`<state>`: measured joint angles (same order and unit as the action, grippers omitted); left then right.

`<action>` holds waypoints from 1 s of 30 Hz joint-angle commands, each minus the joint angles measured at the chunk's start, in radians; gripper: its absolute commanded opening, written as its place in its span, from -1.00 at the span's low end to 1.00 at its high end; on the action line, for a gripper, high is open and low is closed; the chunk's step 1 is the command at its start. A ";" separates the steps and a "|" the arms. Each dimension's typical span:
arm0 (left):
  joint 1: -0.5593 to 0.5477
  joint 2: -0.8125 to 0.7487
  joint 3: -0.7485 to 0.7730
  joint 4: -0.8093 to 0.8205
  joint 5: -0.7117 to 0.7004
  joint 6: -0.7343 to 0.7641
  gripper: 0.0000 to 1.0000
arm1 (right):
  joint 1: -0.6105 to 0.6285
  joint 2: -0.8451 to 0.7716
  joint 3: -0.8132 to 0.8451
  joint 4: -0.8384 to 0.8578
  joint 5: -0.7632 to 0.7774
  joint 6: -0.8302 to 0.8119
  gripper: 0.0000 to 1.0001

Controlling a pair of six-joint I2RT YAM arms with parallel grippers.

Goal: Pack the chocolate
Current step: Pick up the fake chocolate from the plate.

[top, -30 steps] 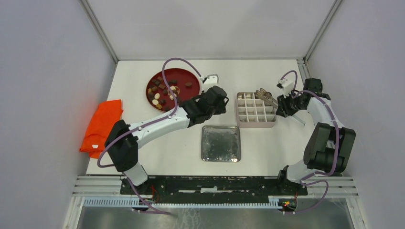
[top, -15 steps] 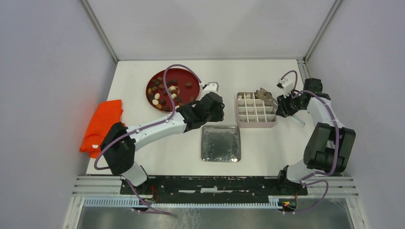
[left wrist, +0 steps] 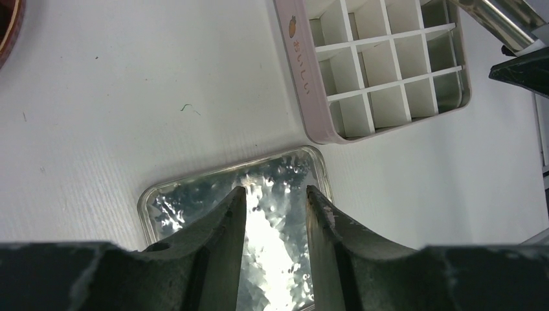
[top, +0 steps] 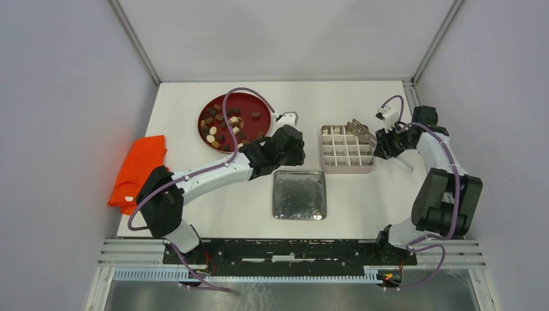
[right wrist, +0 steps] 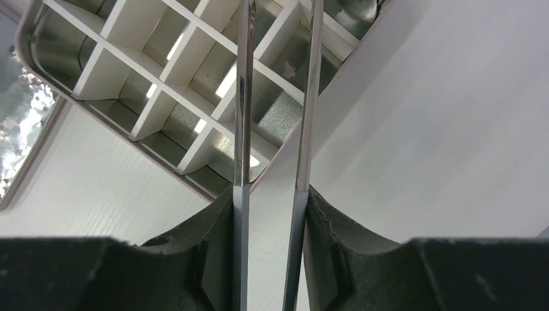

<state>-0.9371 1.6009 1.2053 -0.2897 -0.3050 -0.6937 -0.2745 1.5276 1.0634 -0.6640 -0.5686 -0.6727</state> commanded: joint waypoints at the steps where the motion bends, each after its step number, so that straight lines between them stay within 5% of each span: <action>1: 0.005 -0.018 0.039 -0.003 -0.021 0.084 -0.10 | 0.006 -0.059 0.079 -0.024 -0.073 0.013 -0.23; 4: 0.039 -0.045 0.065 -0.017 0.023 0.128 -0.10 | 0.030 -0.074 0.107 -0.041 -0.104 0.020 -0.23; 8: 0.209 -0.120 0.045 0.037 0.301 0.122 -0.04 | 0.128 -0.083 0.161 -0.033 -0.112 0.054 -0.23; 14: 0.401 -0.289 0.023 0.008 0.391 0.260 0.58 | 0.374 -0.054 0.265 0.020 -0.070 0.134 -0.23; 17: 0.430 -0.392 -0.016 0.002 0.322 0.344 0.81 | 0.528 -0.003 0.328 0.054 -0.009 0.159 -0.23; 22: 0.432 -0.503 -0.105 -0.082 0.030 0.459 0.91 | 0.747 0.166 0.499 0.046 0.078 0.171 -0.23; 30: 0.434 -0.588 -0.271 -0.101 -0.299 0.521 0.99 | 0.892 0.421 0.726 0.030 0.184 0.214 -0.23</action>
<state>-0.5053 1.0199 0.9813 -0.3580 -0.3763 -0.2653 0.5972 1.8820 1.6840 -0.6437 -0.4606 -0.5045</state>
